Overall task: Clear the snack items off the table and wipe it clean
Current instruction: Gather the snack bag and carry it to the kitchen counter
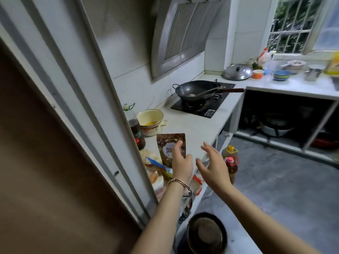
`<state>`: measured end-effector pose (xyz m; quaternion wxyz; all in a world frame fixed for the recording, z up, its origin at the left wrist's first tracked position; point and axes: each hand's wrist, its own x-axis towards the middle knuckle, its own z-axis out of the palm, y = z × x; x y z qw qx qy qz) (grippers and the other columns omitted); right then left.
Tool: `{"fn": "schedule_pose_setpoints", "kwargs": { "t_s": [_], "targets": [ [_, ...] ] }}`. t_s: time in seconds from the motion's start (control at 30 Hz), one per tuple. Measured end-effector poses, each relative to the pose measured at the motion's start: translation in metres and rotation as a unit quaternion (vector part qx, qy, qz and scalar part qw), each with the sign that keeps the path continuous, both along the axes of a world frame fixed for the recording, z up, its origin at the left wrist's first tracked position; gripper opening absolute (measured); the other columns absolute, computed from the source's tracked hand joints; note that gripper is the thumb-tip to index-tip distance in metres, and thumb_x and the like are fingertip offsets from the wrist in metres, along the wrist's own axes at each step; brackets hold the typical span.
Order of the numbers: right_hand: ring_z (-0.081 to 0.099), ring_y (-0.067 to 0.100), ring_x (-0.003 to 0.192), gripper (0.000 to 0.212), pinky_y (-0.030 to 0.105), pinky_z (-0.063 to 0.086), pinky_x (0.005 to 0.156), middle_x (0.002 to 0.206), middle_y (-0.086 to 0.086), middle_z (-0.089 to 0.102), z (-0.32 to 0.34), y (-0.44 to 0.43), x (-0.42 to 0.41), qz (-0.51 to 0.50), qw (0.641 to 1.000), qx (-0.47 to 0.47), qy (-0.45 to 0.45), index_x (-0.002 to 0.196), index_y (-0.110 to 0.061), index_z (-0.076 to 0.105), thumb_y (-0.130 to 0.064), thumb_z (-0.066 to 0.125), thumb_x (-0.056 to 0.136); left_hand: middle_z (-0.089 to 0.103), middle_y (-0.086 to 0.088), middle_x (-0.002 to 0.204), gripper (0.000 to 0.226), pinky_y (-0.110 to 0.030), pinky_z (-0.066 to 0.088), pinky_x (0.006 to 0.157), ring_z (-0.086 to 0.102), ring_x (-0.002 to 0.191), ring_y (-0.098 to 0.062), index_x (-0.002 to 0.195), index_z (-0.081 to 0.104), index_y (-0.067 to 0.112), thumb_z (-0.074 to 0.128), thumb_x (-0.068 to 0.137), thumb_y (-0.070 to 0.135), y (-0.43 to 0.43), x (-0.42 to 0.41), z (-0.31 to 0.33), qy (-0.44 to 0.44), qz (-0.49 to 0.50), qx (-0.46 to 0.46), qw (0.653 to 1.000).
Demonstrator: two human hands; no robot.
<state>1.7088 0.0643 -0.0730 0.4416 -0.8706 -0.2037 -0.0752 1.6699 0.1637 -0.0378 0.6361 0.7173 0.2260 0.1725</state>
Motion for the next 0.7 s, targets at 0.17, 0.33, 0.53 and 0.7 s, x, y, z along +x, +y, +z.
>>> {"fn": "schedule_pose_setpoints", "kwargs": {
  "t_s": [0.17,0.33,0.53,0.7],
  "targets": [
    [0.042,0.014,0.131,0.045,0.036,0.039,0.106,0.144,-0.005,0.046,0.010,-0.027,-0.023,-0.038,0.999,-0.009,-0.016,0.127,-0.018,0.052,-0.029,0.061,0.085,0.040,0.000,0.141,0.056,-0.029,0.035,0.109,0.039,0.130,-0.013,0.139,0.035,0.016,0.046,0.087,-0.001,-0.026,-0.020,0.004,-0.001,-0.030,-0.029,0.999],
    [0.047,0.016,0.126,0.044,0.039,0.044,0.101,0.143,-0.005,0.047,0.014,-0.053,-0.050,-0.053,0.997,0.005,-0.047,0.127,-0.017,0.053,-0.028,0.063,0.085,0.036,-0.004,0.146,0.056,-0.037,0.029,0.115,0.033,0.136,-0.017,0.140,0.034,0.014,0.048,0.088,0.001,-0.051,-0.050,0.008,-0.023,-0.049,-0.020,0.998],
    [0.055,0.018,0.112,0.040,0.040,0.049,0.093,0.139,-0.004,0.050,0.023,-0.083,-0.103,-0.043,0.997,0.036,-0.049,0.124,-0.018,0.054,-0.027,0.063,0.086,0.038,-0.004,0.146,0.057,-0.043,0.033,0.113,0.035,0.136,-0.019,0.140,0.033,0.018,0.047,0.086,0.007,-0.073,-0.097,0.007,-0.021,-0.040,-0.023,0.999],
    [0.059,0.025,0.100,0.038,0.040,0.050,0.087,0.132,-0.003,0.056,0.022,-0.109,-0.152,-0.031,0.998,0.050,-0.036,0.121,-0.016,0.056,-0.024,0.063,0.084,0.038,-0.004,0.145,0.053,-0.042,0.034,0.112,0.037,0.134,-0.019,0.139,0.035,0.017,0.048,0.089,0.006,-0.102,-0.149,0.006,-0.031,-0.019,-0.036,0.999]
  ]
}}
